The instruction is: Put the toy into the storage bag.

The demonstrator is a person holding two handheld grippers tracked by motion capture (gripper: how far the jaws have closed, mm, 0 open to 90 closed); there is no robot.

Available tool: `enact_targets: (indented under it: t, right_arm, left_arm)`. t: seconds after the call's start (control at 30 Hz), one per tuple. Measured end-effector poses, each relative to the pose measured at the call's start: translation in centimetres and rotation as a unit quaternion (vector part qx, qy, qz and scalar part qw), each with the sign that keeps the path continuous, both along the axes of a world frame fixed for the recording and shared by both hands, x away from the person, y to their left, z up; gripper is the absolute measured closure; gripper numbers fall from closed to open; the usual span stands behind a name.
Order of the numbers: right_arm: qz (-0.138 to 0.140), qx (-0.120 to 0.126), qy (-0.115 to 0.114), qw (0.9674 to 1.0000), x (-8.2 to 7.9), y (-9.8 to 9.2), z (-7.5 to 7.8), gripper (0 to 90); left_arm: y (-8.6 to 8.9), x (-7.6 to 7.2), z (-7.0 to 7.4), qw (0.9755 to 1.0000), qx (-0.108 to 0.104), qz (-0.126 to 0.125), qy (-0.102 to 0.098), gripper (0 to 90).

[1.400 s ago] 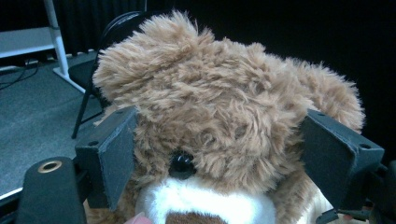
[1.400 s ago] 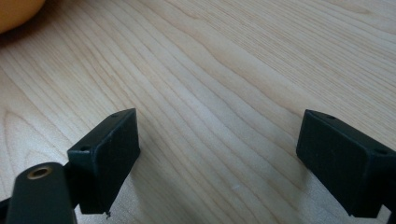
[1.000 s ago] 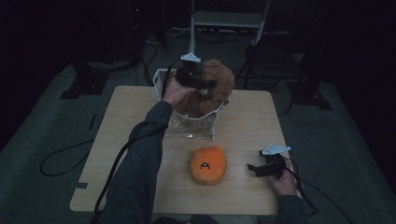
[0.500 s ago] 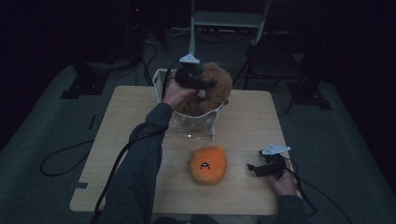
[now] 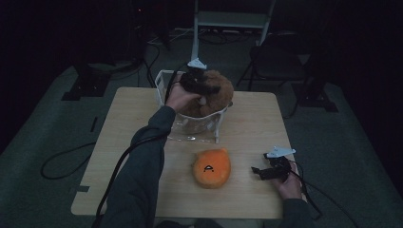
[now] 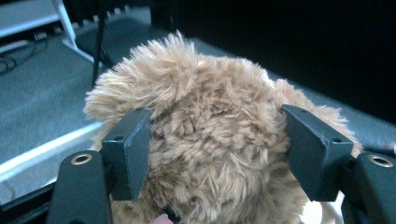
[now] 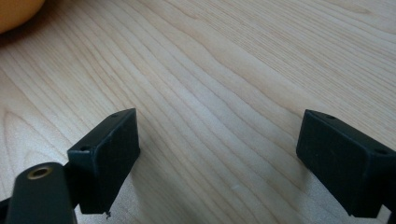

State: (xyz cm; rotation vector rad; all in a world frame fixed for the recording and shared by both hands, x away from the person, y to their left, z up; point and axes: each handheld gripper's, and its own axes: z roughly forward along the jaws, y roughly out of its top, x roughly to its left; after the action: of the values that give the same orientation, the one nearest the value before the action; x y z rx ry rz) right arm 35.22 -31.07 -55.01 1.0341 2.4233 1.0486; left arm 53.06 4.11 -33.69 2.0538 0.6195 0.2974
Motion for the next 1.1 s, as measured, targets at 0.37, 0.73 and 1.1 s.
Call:
enact_targets:
  t: [0.37,0.73,1.1]
  right_arm:
    - [0.0,0.0,0.0,1.0,0.0,0.0,0.0,12.5]
    - [0.0,0.001,0.0,1.0,0.0,0.0,0.0,12.6]
    - [0.0,0.0,-0.001,1.0,0.0,0.0,0.0,12.5]
  left_arm:
    - [-0.6,-0.5,-1.0,0.9981,0.059,-0.012,0.015,33.4]
    - [-0.4,-0.8,-0.5,0.9984,0.057,0.0,0.001,31.9]
    - [0.9,-1.8,1.8,0.9995,0.021,0.011,-0.019,33.7]
